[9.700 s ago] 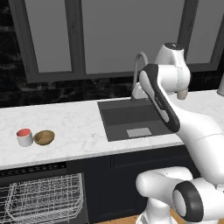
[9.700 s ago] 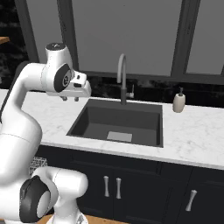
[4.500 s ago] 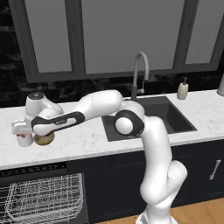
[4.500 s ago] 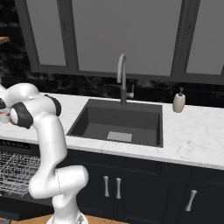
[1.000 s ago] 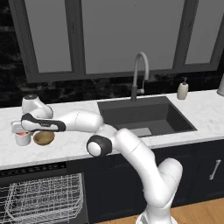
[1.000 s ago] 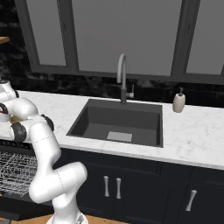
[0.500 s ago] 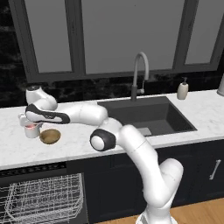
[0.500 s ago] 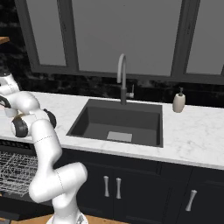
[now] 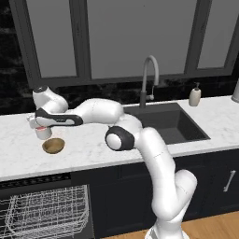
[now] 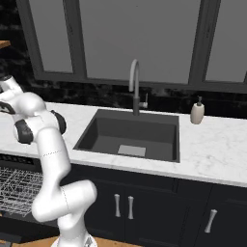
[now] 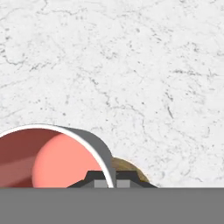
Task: Pick up the cup and bowl from the counter, place them in the dishwasher, and close the dishwasher door.
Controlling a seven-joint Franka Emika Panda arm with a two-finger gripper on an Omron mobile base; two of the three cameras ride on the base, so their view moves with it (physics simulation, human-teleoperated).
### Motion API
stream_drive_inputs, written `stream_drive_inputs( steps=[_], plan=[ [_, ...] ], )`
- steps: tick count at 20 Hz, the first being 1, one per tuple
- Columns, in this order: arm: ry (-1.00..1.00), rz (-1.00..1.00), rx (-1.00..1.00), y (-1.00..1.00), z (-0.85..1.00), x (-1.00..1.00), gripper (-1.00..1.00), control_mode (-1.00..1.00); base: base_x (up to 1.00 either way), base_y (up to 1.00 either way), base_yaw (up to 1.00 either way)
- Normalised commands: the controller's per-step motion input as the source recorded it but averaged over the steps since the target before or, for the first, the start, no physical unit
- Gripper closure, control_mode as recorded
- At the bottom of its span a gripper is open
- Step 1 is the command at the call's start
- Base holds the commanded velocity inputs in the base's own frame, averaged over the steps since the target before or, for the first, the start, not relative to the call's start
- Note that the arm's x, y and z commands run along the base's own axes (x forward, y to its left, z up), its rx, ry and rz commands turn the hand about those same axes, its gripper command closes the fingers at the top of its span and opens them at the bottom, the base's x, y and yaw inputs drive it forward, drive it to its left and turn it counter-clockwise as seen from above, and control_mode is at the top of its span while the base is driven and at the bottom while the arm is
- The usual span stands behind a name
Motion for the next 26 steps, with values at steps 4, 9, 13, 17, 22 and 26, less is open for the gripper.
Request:
stream_drive_inputs(
  steps=[4, 9, 13, 17, 22, 26],
  plan=[
    [-0.01, 0.00, 0.08, -0.46, 0.14, -0.58, 1.00, -1.00, 0.00, 0.00, 0.00],
    [0.00, -0.02, 0.15, -0.31, 0.05, -1.00, 1.00, -1.00, 0.00, 0.00, 0.00],
    [0.00, -0.03, 0.14, -0.41, 0.04, -1.00, 1.00, -1.00, 0.00, 0.00, 0.00],
    [-0.01, -0.02, 0.08, -0.41, 0.00, -1.00, 1.00, -1.00, 0.00, 0.00, 0.00],
    [-0.03, -0.07, 0.06, -0.13, 0.02, -1.00, 1.00, -1.00, 0.00, 0.00, 0.00],
    [0.00, -0.11, 0.05, 0.00, 0.16, -1.00, 1.00, -1.00, 0.00, 0.00, 0.00]
  ],
)
